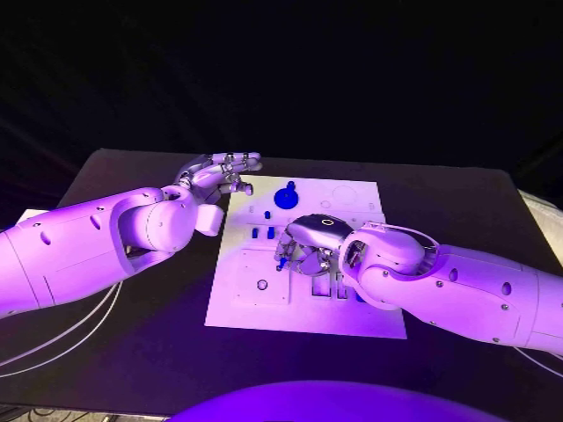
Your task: Assemble the parts on the task board
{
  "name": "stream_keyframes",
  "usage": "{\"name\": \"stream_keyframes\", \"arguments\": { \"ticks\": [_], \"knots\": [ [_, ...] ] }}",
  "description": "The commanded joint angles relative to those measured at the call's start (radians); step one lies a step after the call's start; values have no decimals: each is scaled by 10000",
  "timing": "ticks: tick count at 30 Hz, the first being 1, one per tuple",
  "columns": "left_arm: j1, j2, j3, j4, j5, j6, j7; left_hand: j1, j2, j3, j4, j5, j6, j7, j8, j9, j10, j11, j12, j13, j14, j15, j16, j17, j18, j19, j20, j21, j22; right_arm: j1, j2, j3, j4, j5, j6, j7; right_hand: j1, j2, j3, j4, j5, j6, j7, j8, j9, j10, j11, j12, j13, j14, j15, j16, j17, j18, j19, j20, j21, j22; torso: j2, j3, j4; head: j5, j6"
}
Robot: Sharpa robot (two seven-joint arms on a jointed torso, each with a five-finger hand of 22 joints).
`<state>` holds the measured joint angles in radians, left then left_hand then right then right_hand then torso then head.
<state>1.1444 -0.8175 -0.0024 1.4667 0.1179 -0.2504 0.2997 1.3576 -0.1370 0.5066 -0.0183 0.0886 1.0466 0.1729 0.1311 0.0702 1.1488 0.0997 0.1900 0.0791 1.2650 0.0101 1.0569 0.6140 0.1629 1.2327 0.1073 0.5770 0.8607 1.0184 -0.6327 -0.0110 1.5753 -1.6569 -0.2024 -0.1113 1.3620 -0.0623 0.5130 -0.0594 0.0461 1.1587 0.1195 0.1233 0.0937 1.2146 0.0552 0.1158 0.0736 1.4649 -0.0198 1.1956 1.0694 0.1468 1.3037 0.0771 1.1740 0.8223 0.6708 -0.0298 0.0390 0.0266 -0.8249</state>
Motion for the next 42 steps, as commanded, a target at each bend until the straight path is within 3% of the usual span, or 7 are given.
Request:
{"name": "stream_keyframes", "arguments": {
  "ticks": [1,26,30,33,35,37,42],
  "knots": [
    [-2,26,6,13,35,222,6,33,66,-76,1,54,-65,27,46,-16,-57,-9,66,5,-54,5,-35,-9,188,-85,7,-56,-15,-26,42,-9,-44,-204,318,85,-83,19,1,24,66,37,40,-12,11,21,49,-52,-6,346,-54,42,9,-153,48,18,32,-4,1,-1,-5,11,-19],
    [-4,29,6,-30,35,273,-80,32,67,-87,-5,54,-77,31,48,-17,-70,-6,74,5,-65,9,-44,-29,187,-88,10,-64,-20,-77,251,-94,-101,-765,865,-143,-132,9,-39,25,56,23,46,-31,15,13,61,-94,-28,341,-43,45,0,-153,36,25,33,-11,-5,-5,3,17,-97],
    [-4,27,6,-36,35,275,-94,32,68,-97,-10,53,-86,34,50,-17,-81,-3,81,4,-75,12,-51,-46,187,-90,12,-71,-25,-79,249,-104,-75,-793,811,-196,-368,-188,-196,63,137,-373,217,-290,-69,-417,223,-403,-112,325,94,65,-7,-165,-2,98,34,-23,-4,-8,2,28,-97],
    [-4,29,6,-39,34,278,-100,32,68,-97,-10,53,-86,34,50,-17,-81,-3,81,4,-75,12,-51,-46,187,-90,12,-71,-25,-80,242,-110,-70,-800,636,-297,-664,-544,-502,123,270,-971,373,-615,-210,-1065,406,-538,-119,306,248,105,9,-123,-138,214,-96,-251,-8,-9,-4,31,-97],
    [-4,29,6,-40,34,278,-106,32,68,-97,-10,53,-86,34,50,-17,-81,-3,81,4,-75,12,-51,-46,187,-90,12,-71,-25,-80,228,-113,-69,-832,412,-385,-696,-651,-745,104,288,-1594,385,-612,-292,-1587,458,-486,-99,216,288,-7,-155,-53,-316,271,-288,-567,-7,-6,-7,24,-88],
    [-4,28,6,-40,34,279,-110,32,68,-97,-10,53,-86,34,50,-17,-81,-3,81,4,-75,12,-51,-46,187,-90,12,-71,-25,-80,206,-115,-62,-870,115,-473,-664,-688,-948,67,302,-1826,404,-614,-282,-1984,512,-466,-93,115,324,-138,-335,27,-543,314,-585,-1063,-4,-4,-7,16,-87],
    [-4,26,6,-45,34,293,-127,30,67,-109,-16,49,-99,39,52,-18,-97,2,87,2,-86,16,-59,-65,187,-93,14,-79,-30,-90,11,-114,84,-903,-843,-550,-548,-615,-1170,17,444,-1874,453,-579,-251,-2224,551,-299,-61,25,356,-272,-550,72,-662,353,-762,-1330,-2,5,2,-38,-42]
  ]
}}
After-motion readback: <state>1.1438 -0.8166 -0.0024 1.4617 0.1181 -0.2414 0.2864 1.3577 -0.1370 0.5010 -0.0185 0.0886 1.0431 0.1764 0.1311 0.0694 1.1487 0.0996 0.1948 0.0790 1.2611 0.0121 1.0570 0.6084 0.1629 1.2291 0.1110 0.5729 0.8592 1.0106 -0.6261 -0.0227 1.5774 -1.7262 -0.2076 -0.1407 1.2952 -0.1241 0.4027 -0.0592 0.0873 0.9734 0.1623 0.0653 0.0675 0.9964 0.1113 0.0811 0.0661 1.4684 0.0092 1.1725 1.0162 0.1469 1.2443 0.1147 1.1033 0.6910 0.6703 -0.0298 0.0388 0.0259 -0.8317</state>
